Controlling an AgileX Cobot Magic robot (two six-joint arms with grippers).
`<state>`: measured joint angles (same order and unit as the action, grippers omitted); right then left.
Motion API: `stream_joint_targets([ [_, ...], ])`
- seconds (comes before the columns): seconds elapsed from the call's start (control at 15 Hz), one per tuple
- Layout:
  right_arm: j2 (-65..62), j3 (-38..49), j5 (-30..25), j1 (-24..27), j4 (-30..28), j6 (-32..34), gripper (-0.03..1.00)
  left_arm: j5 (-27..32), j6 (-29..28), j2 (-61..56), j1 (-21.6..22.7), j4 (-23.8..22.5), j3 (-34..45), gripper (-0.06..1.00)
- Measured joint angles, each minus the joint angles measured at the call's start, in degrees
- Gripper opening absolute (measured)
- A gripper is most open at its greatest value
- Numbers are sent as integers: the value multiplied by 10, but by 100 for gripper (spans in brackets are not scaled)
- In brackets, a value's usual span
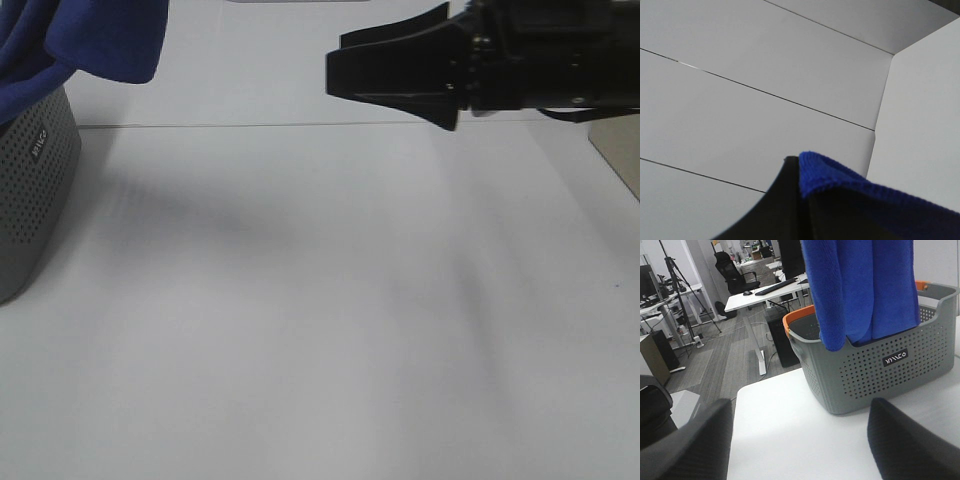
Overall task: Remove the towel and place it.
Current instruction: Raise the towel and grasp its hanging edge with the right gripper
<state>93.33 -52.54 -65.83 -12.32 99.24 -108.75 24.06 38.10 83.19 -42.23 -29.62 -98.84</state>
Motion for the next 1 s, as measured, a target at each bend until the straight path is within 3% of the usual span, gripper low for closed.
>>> stream_joint_targets([
  [0.73, 246, -269, 33, -108, 4, 83, 74, -10, -2, 0, 0, 13, 0, 0],
  [1.0, 250, -294, -28, -109, 4, 106, 74, -17, -2, 9, 0, 15, 0, 0],
])
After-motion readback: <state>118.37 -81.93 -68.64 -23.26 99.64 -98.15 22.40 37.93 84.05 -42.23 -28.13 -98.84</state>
